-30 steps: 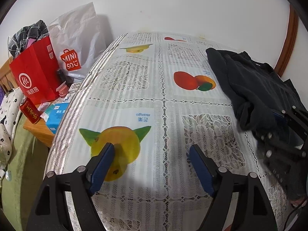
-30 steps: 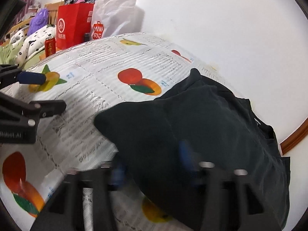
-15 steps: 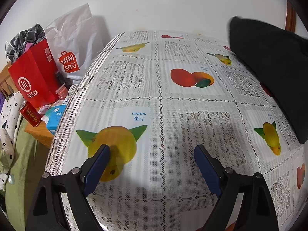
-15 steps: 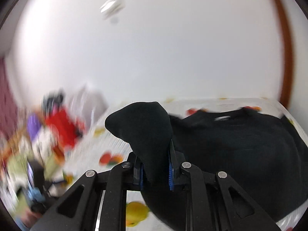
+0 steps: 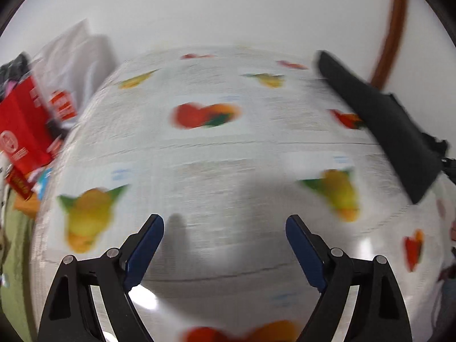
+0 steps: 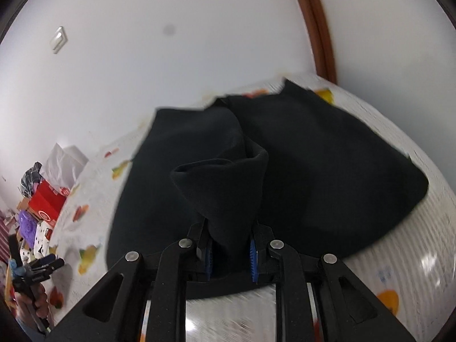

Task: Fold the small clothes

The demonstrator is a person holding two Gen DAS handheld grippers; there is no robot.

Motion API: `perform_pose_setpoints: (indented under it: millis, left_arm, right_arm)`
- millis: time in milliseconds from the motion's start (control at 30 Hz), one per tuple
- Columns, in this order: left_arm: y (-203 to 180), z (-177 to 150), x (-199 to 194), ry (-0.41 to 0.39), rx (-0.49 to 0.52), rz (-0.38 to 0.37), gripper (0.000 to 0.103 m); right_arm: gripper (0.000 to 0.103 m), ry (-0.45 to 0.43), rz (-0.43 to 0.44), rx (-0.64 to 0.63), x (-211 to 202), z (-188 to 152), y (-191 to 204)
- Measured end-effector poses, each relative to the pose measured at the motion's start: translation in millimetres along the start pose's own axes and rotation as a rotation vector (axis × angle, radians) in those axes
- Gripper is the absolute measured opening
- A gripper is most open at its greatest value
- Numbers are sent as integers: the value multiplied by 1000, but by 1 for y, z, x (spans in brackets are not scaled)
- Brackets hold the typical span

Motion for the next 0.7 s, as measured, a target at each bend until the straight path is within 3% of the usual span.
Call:
perform_pose_setpoints:
  millis: [100, 133, 233, 333, 533, 700]
  left_arm:
    - [-44, 17, -7, -39, 39, -70, 86]
    - [-58, 22, -8, -47, 47, -98, 86]
    - [-110, 36, -6, -51, 104, -189, 86]
    - [-159, 46, 2, -41, 192, -213, 86]
    - [-220, 56, 11, -35, 246, -302, 86]
    - [-245, 57, 25, -36, 280, -270, 80]
  right_arm:
    - [31, -58, -13, -27, -12, 7, -8]
    - [38, -58, -6, -22, -12, 8, -9]
    - [44, -30, 11, -27, -1, 16, -10]
    - [44, -19, 20, -27, 8, 18, -8]
    - [38, -45, 0, -64, 2, 17, -21]
    - [32, -31, -48, -121, 4, 7, -29]
Point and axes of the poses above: each gripper's, at about its wrist camera, not at the fingertips, and x roughly the way its jaws point, y to its left, z to its top, the point moved 7 cm from there along x, roughly the way its jaws point, and after that the axes turned 10 degrees about x, right-handed, at the moved point
